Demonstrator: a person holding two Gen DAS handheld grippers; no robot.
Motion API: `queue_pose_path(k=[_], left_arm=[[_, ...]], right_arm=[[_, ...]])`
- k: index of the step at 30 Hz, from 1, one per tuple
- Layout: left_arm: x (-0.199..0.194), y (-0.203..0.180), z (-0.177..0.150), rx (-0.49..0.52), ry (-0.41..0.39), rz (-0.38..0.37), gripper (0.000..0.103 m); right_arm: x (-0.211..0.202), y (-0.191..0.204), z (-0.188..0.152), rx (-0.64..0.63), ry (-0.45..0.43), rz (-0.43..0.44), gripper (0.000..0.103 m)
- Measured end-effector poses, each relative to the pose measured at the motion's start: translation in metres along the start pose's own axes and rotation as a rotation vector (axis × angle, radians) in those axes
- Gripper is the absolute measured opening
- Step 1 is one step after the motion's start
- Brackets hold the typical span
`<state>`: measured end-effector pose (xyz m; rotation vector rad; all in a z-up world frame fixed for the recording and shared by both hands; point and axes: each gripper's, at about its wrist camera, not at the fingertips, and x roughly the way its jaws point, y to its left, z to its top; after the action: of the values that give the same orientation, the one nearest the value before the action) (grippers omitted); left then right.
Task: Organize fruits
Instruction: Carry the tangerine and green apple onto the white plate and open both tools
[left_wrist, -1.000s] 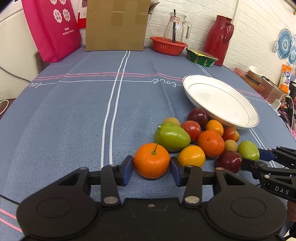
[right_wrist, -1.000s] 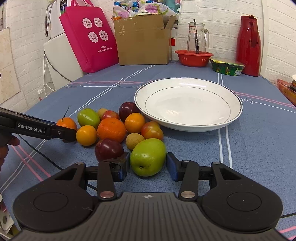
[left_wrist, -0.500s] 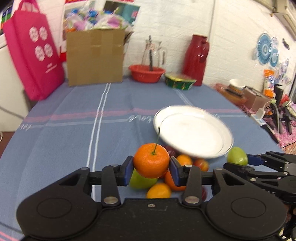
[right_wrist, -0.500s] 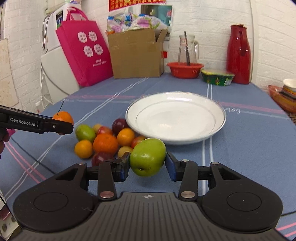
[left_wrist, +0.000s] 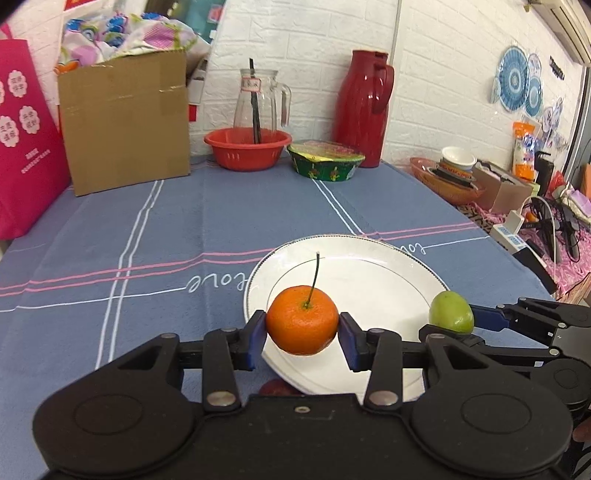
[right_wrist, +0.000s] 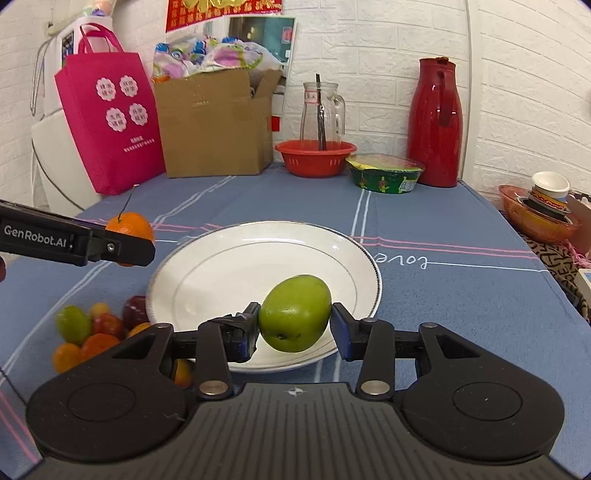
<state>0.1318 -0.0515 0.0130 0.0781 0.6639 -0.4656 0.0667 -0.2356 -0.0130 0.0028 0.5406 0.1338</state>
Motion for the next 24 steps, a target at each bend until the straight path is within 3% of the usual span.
queue_pose_path(k=[6, 16, 22, 24], left_arm=[[0.033, 0.000, 0.005, 0.024, 0.048, 0.013, 0.102], [0.054, 0.001, 0.005, 0.043, 0.082, 0.023, 0.102], [0.052, -0.003, 0.004, 0.049, 0.063, 0.025, 0.103], [0.043, -0.002, 0.006, 0.035, 0.029, 0.023, 0.103]], right_arm=[[0.020, -0.007, 0.003, 0.000, 0.022, 0.006, 0.071], [0.038, -0.008, 0.005, -0.018, 0.048, 0.014, 0.071], [0.040, -0.005, 0.003, -0.042, 0.037, 0.003, 0.072], [0.040, -0.004, 0.004, -0.059, 0.034, -0.008, 0.077]])
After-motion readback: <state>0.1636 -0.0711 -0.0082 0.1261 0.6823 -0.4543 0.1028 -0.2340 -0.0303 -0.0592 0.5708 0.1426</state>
